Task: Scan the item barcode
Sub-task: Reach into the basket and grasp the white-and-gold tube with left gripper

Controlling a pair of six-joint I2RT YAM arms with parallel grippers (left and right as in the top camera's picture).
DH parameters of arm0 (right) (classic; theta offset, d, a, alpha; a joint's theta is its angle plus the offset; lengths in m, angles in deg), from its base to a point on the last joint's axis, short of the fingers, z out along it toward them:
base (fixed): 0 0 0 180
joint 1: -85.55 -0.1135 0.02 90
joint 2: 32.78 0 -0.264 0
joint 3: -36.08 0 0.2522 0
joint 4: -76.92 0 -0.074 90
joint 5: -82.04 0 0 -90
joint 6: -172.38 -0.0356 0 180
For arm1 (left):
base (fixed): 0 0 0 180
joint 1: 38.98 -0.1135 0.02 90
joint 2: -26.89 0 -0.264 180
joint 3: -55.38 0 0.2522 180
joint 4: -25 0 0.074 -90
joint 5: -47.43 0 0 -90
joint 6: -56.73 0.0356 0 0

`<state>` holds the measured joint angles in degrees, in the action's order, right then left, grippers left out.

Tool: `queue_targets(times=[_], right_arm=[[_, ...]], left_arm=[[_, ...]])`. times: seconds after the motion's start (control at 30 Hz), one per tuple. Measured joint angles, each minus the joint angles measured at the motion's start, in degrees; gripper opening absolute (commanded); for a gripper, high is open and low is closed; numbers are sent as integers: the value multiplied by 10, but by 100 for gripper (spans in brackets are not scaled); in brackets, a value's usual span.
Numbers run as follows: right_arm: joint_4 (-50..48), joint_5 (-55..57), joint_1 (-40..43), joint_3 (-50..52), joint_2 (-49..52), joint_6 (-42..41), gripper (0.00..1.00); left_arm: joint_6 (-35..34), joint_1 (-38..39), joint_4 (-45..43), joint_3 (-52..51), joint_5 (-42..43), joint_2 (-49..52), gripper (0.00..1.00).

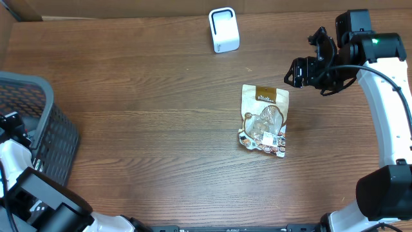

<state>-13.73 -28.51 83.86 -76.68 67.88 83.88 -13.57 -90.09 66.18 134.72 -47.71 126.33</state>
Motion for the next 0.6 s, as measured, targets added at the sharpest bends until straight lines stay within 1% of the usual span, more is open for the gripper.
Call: queue_targets(times=[0.07,0.2,0.23,0.3,0.37,0.4,0.47,0.5,0.6], right_arm=[[-1,0,0,0,0,0,83],[-1,0,0,0,0,0,83],[-1,0,0,0,0,0,83],[-1,0,0,0,0,0,84],[-2,0,0,0,0,0,83],[-2,0,0,0,0,0,83],[-2,0,0,0,0,0,83],[-1,0,0,0,0,0,83],[-2,0,0,0,0,0,83]], left_arm=[[2,0,3,-2,0,16,75],[-5,-3,4,-9,8,40,75],[-8,-5,2,-9,8,40,73],[-19,-7,2,-10,10,41,66],[-22,-7,2,-10,10,41,44],[-23,-7,2,-10,11,41,24],[-33,-7,1,-10,9,41,7],[-36,-7,2,-10,9,41,4],[-44,-7,-4,-7,0,41,4]])
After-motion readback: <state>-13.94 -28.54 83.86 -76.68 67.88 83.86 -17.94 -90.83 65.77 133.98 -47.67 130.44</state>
